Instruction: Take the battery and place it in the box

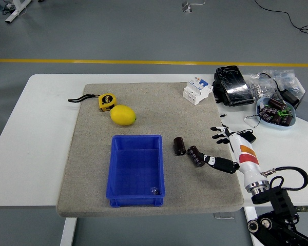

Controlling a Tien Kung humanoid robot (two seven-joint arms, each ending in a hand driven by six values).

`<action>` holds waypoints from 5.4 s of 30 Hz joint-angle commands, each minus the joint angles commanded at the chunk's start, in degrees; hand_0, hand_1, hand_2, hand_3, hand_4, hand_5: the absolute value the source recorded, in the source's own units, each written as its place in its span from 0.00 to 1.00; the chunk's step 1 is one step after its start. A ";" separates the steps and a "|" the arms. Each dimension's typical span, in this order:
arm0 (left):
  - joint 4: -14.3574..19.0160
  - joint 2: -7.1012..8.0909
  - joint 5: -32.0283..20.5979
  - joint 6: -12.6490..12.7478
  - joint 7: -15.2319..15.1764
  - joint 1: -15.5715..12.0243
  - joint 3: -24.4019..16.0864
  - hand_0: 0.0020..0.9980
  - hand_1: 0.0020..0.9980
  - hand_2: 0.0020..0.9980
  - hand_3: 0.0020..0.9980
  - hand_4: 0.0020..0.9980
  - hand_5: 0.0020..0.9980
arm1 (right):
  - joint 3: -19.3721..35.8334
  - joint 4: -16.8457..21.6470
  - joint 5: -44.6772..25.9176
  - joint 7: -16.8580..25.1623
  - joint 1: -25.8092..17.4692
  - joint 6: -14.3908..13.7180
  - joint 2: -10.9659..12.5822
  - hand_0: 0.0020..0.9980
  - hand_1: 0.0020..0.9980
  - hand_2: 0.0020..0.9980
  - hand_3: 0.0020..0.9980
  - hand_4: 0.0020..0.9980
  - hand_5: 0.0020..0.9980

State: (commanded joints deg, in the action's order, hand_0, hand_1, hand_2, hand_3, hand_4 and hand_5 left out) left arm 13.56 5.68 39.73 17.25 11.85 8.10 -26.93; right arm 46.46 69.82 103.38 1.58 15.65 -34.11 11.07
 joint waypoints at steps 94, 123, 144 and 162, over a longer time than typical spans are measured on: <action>0.41 0.05 2.35 -0.46 1.23 0.01 -1.21 0.56 0.56 0.63 0.58 0.63 0.61 | -29.32 -13.43 10.49 6.89 29.06 16.99 8.98 0.45 0.49 0.54 0.57 0.87 0.33; 0.35 0.27 2.40 -0.54 1.20 0.02 -1.12 0.55 0.56 0.63 0.58 0.64 0.61 | -27.94 5.05 12.44 3.65 32.17 17.52 5.22 0.58 0.62 0.72 0.89 0.92 0.32; 0.33 0.43 3.01 -0.50 1.38 0.28 -1.46 0.55 0.55 0.63 0.58 0.64 0.60 | -26.73 1.41 6.95 7.37 33.36 14.37 4.89 0.85 0.83 0.95 1.00 0.95 0.35; 0.36 0.10 4.38 -0.43 1.96 -0.04 -2.34 0.55 0.55 0.63 0.58 0.64 0.60 | -32.13 -19.02 -2.49 13.94 33.53 10.64 2.83 0.80 0.75 0.82 0.88 0.92 0.35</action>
State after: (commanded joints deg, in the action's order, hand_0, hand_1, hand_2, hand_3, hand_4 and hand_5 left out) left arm 13.92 5.77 44.11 16.82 13.81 8.06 -29.27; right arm 14.33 50.80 100.89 15.51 49.17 -23.48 13.90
